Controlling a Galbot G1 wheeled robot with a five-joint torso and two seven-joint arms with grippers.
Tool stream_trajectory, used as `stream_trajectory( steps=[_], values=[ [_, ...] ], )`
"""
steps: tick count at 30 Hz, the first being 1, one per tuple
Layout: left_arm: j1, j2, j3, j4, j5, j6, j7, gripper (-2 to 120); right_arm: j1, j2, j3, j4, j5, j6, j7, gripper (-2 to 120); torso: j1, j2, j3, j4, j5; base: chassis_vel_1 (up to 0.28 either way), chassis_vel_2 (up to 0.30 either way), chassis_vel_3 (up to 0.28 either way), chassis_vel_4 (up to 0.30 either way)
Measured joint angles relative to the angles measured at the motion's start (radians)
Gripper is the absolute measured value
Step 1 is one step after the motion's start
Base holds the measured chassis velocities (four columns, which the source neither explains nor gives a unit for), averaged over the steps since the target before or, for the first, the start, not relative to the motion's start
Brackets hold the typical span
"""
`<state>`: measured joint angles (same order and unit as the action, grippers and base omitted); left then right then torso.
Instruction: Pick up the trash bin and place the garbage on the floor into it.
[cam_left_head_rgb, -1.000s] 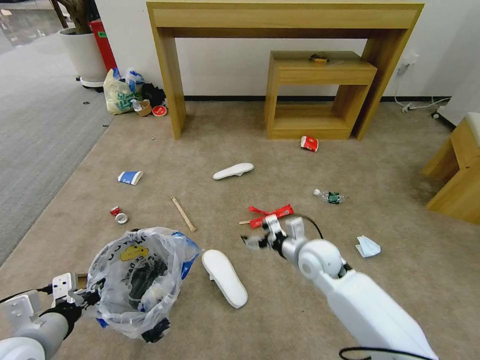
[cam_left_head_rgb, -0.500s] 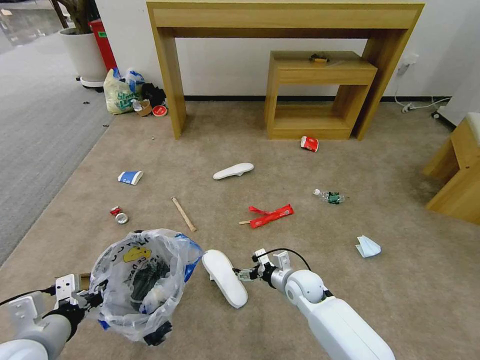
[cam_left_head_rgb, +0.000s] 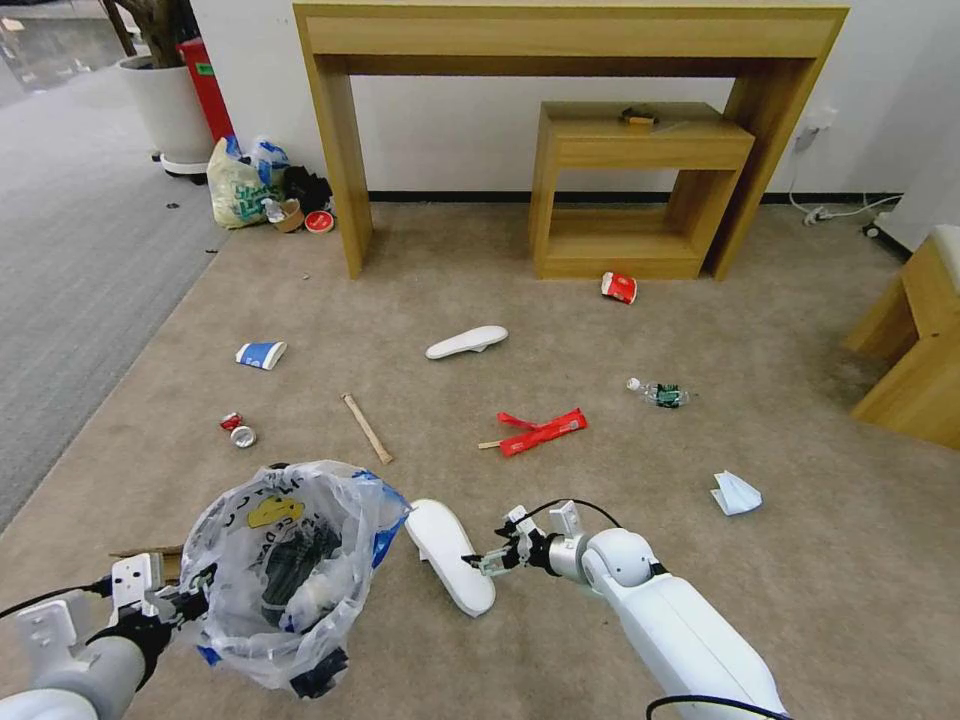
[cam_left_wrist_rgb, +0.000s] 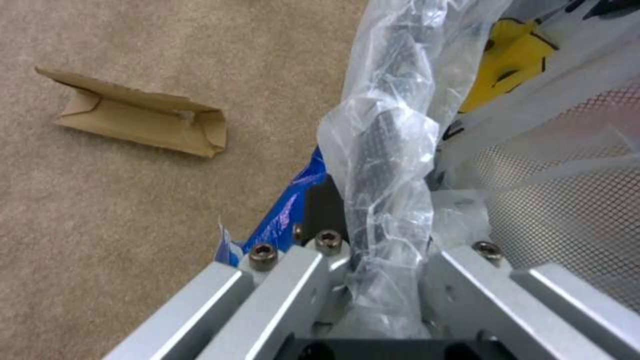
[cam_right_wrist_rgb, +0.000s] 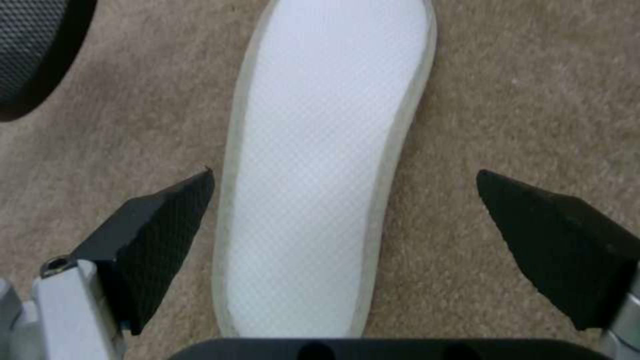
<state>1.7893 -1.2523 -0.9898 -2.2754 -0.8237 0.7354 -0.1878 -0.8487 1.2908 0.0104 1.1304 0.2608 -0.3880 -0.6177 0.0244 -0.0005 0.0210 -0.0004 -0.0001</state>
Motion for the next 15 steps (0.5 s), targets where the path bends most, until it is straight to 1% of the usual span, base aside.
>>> stream_trajectory(
  steps=[15],
  values=[
    [0.021,-0.002,-0.004,-0.005,0.009,0.000,0.011,0,0.061,0.072,0.007,-0.151,-0.040,0.050,0.009,100,0.000,0.000,0.000,0.0000,0.0000,0.000,0.000,0.000,0.000]
  ],
)
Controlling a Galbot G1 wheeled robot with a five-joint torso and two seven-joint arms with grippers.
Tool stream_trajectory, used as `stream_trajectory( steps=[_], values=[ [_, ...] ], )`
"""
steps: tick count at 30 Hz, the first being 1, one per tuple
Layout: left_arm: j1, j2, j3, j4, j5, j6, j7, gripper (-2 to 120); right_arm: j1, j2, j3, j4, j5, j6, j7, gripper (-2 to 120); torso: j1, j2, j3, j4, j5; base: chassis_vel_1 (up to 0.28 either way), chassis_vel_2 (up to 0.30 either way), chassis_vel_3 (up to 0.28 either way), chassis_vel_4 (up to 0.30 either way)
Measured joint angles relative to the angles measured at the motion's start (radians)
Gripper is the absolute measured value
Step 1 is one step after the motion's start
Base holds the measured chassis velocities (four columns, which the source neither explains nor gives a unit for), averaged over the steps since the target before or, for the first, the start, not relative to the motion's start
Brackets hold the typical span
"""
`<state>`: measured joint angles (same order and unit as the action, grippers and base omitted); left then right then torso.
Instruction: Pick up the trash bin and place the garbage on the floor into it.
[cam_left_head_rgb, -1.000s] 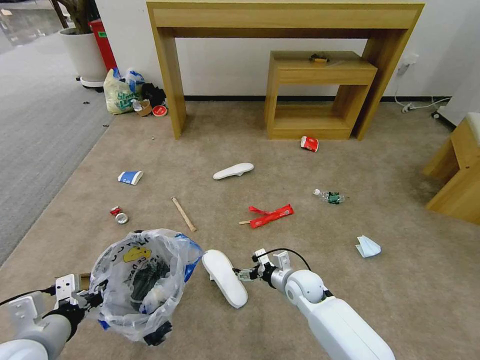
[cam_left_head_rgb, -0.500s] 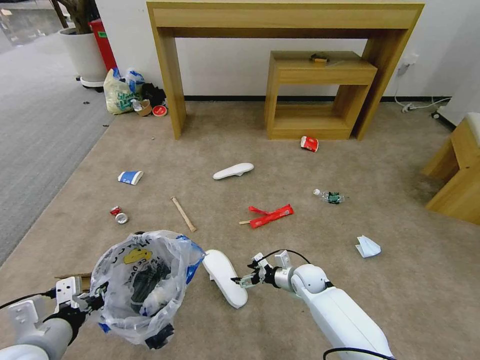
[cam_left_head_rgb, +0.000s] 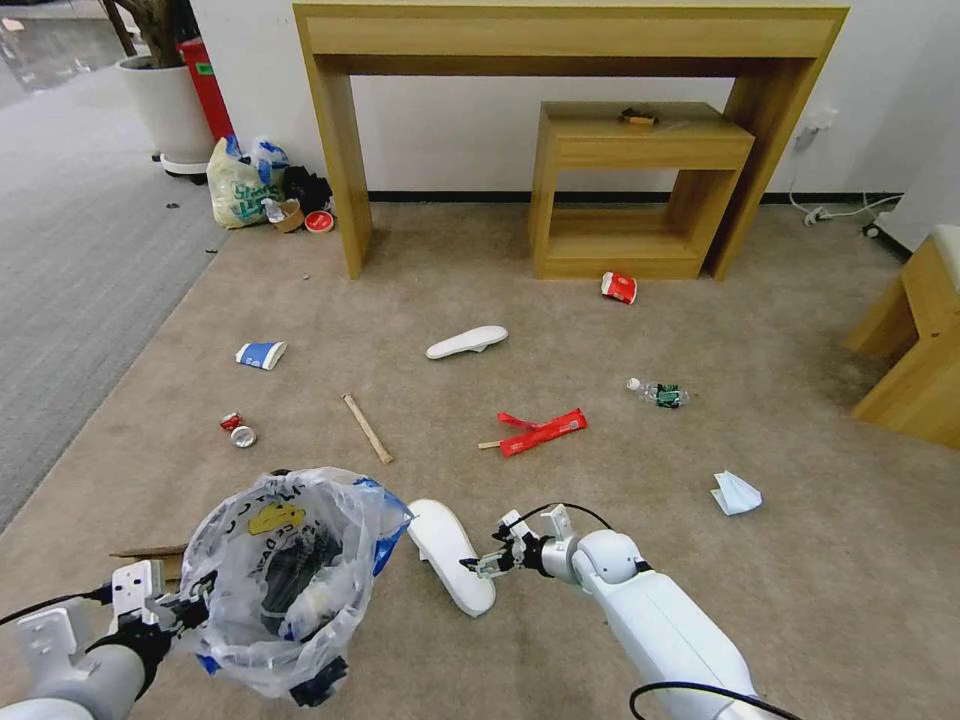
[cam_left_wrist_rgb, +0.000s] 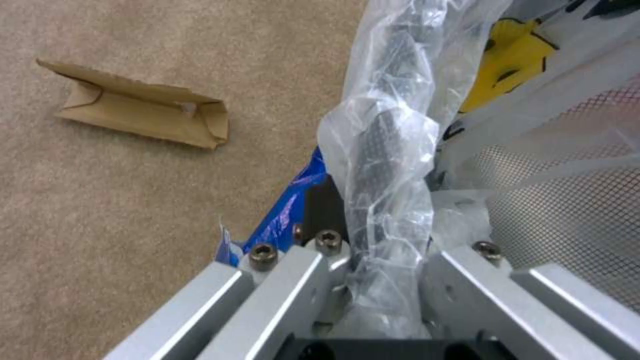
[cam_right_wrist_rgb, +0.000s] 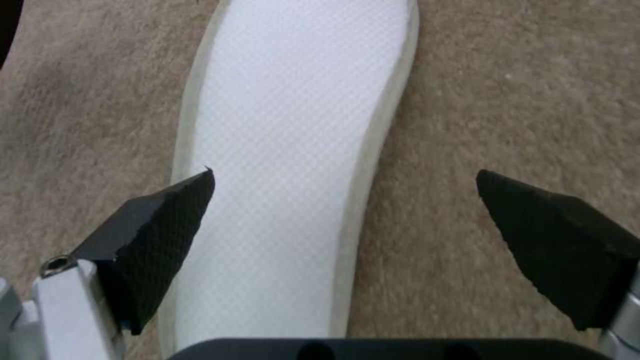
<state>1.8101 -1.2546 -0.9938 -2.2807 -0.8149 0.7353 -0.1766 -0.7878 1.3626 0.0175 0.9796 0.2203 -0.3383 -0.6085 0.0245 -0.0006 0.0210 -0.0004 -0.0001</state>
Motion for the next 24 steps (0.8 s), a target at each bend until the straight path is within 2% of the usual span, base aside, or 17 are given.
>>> stream_trajectory(
  steps=[11,24],
  values=[
    [-0.013,0.004,0.006,0.009,0.003,0.000,0.003,0,0.047,0.055,-0.005,-0.091,-0.040,0.032,-0.013,100,0.000,0.000,0.000,0.0001,-0.0001,0.000,0.000,0.000,0.000],
    [-0.014,-0.001,0.012,0.011,0.008,0.000,0.005,0,0.034,0.089,-0.008,-0.113,-0.051,0.048,-0.015,98,0.000,0.000,0.000,0.0000,0.0000,0.000,0.000,0.000,0.000]
  ],
)
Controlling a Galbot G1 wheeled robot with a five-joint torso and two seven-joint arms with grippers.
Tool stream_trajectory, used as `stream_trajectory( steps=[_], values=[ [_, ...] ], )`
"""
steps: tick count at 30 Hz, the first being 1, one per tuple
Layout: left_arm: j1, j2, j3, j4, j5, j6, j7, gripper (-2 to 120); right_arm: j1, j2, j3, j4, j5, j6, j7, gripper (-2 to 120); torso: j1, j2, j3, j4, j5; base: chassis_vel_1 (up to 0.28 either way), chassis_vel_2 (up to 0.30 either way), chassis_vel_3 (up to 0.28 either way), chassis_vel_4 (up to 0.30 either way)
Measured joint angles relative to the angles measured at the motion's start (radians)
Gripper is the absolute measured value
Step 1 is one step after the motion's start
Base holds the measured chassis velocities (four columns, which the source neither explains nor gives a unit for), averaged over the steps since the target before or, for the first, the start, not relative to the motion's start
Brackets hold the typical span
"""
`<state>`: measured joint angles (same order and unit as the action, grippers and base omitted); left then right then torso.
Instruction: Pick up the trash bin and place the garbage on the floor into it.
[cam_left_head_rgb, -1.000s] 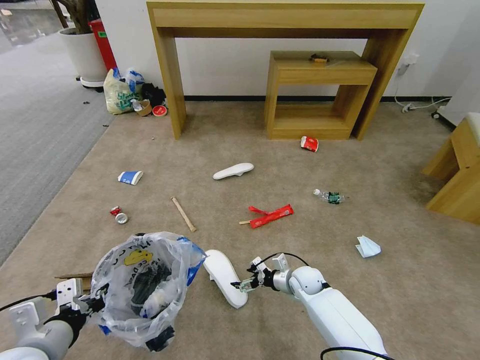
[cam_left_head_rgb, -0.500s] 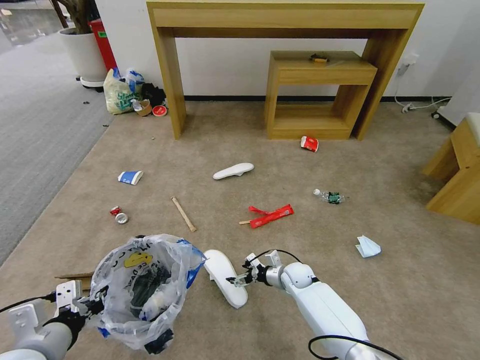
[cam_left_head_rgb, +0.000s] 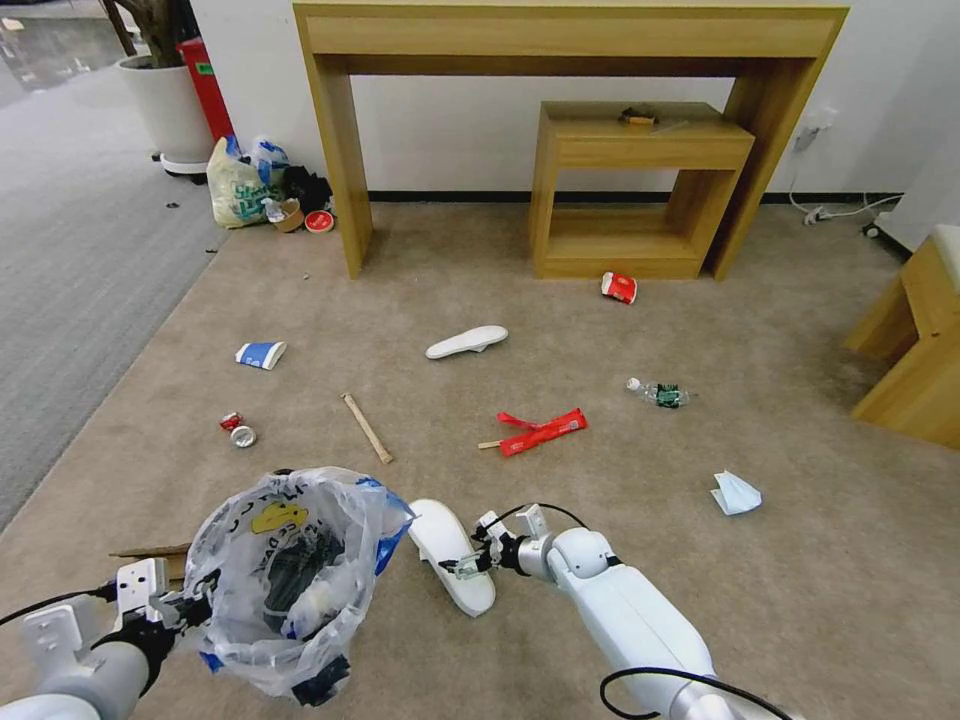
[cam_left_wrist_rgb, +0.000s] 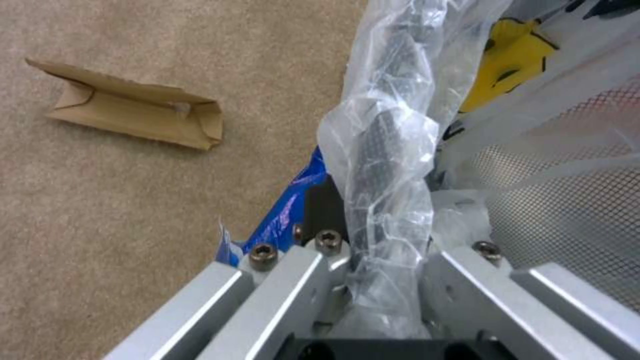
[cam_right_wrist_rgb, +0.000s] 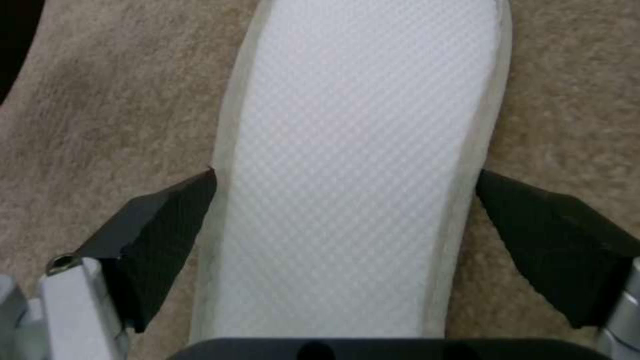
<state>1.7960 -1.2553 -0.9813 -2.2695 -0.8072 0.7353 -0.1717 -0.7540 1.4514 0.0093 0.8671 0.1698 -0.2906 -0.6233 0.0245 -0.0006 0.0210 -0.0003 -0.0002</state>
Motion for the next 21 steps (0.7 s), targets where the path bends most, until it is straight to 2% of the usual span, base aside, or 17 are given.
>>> stream_trajectory(
  steps=[6,7,10,11,12,15,18,19,21],
  values=[
    [0.001,-0.001,0.000,0.000,0.001,0.000,0.004,0,-0.007,0.012,0.000,-0.003,0.000,0.008,0.012,78,0.000,0.000,0.000,0.0000,0.0000,0.000,0.000,0.000,0.000],
    [0.001,-0.001,0.000,0.000,0.001,0.000,0.004,0,-0.007,0.012,0.000,-0.003,0.000,0.008,0.012,78,0.000,0.000,0.000,0.0000,0.0000,0.000,0.000,0.000,0.000],
    [0.002,-0.001,0.000,-0.001,0.002,0.000,0.012,0,-0.010,0.020,-0.001,-0.006,0.000,0.015,0.029,61,0.000,0.000,0.000,0.0000,0.0000,0.000,0.000,0.000,0.000],
    [0.002,-0.001,0.000,-0.001,0.002,0.000,0.012,0,-0.010,0.020,-0.001,-0.006,0.000,0.015,0.029,61,0.000,0.000,0.000,0.0000,0.0000,0.000,0.000,0.000,0.000],
    [0.003,-0.001,0.000,-0.001,0.003,0.000,0.014,0,-0.012,0.022,-0.002,-0.007,0.000,0.017,0.033,55,0.000,0.000,0.000,0.0000,0.0001,0.000,0.000,0.000,0.000],
    [0.004,-0.001,-0.001,-0.001,0.004,0.000,0.018,0,-0.016,0.023,-0.002,-0.007,-0.001,0.020,0.039,48,0.000,0.000,0.000,0.0000,0.0001,0.000,0.000,0.000,0.000],
    [0.004,-0.002,0.000,-0.002,0.006,0.000,0.020,0,-0.025,0.023,-0.005,-0.001,-0.002,0.022,0.047,33,0.000,0.000,0.000,-0.0001,0.0001,0.000,0.000,0.000,0.000],
    [0.004,-0.002,0.000,-0.002,0.006,0.000,0.020,0,-0.025,0.023,-0.005,-0.001,-0.002,0.022,0.047,33,0.000,0.000,0.000,-0.0001,0.0001,0.000,0.000,0.000,0.000],
    [0.003,-0.003,0.001,-0.002,0.007,0.000,0.022,0,-0.029,0.023,-0.006,0.004,-0.003,0.022,0.052,25,0.000,0.000,0.000,0.0000,0.0000,0.000,0.000,0.000,0.000]
  ],
)
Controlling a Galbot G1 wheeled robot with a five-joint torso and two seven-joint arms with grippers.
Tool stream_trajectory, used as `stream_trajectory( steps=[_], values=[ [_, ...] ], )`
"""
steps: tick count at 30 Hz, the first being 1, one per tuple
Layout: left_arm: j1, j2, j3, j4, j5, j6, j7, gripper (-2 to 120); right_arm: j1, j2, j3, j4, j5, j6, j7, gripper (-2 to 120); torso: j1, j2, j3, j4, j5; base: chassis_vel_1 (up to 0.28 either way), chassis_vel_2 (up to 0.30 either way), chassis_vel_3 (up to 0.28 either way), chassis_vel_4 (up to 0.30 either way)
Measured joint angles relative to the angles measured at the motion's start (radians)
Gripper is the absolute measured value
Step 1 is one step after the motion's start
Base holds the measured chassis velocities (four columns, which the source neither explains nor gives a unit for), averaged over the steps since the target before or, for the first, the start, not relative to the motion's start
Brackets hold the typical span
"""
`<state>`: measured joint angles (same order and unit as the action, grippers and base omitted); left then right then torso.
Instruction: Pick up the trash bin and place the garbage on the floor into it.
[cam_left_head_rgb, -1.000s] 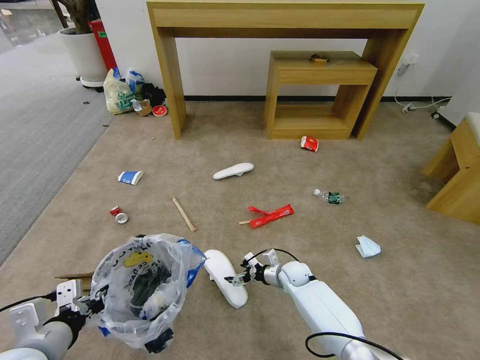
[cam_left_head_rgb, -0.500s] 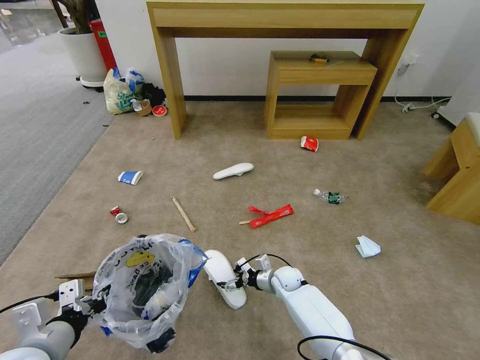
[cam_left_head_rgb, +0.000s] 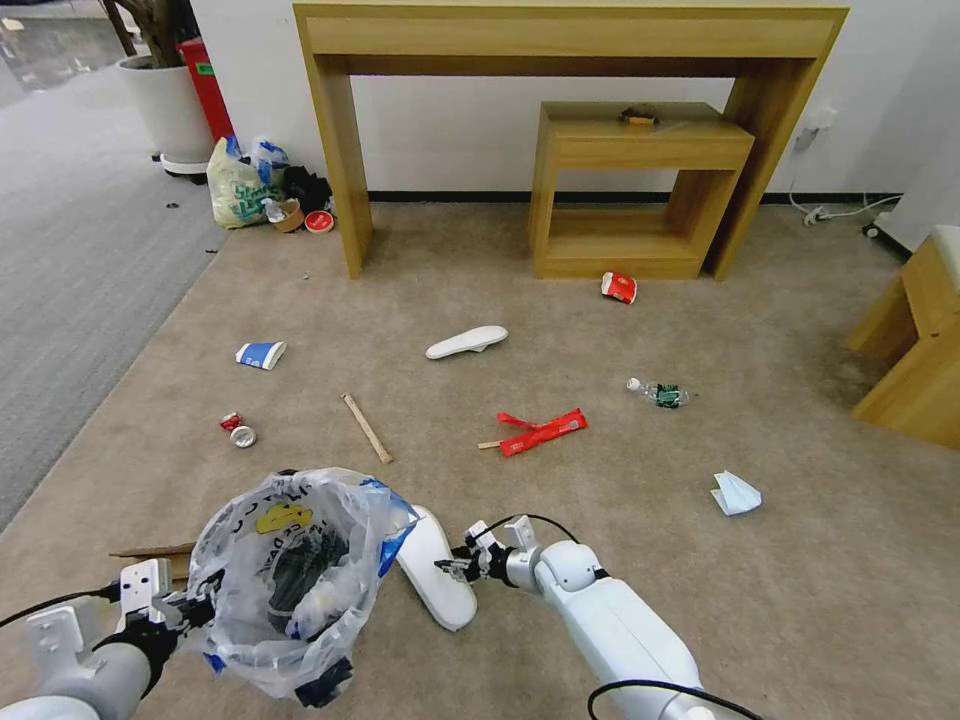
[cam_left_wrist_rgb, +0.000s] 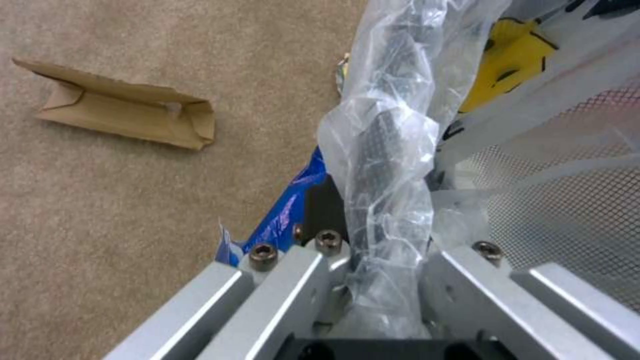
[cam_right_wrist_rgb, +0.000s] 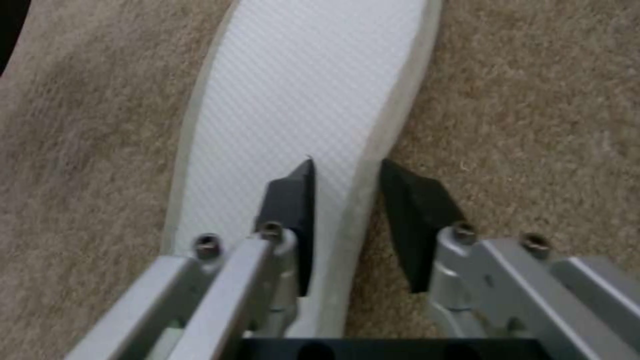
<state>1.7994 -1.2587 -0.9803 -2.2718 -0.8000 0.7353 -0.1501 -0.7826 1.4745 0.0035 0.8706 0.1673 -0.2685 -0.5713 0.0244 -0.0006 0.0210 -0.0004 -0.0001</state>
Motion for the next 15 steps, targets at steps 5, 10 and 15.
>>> stream_trajectory(
  steps=[5,10,15],
  values=[
    [-0.001,0.001,0.002,0.000,0.003,0.000,0.005,0,-0.006,-0.001,0.000,0.009,0.000,0.000,0.006,7,0.000,0.000,0.000,0.0000,0.0000,0.000,0.000,0.000,0.000],
    [-0.001,0.002,0.002,-0.002,0.005,0.000,0.013,0,-0.009,-0.001,0.000,0.015,0.000,0.001,0.013,0,0.000,0.000,0.000,0.0000,0.0000,0.000,0.000,0.000,0.000],
    [-0.001,0.001,0.002,-0.001,0.009,0.000,0.019,0,-0.017,-0.008,0.002,0.041,0.005,0.001,0.022,0,0.000,0.000,0.000,0.0001,0.0001,0.000,0.000,0.000,0.000]
  ],
)
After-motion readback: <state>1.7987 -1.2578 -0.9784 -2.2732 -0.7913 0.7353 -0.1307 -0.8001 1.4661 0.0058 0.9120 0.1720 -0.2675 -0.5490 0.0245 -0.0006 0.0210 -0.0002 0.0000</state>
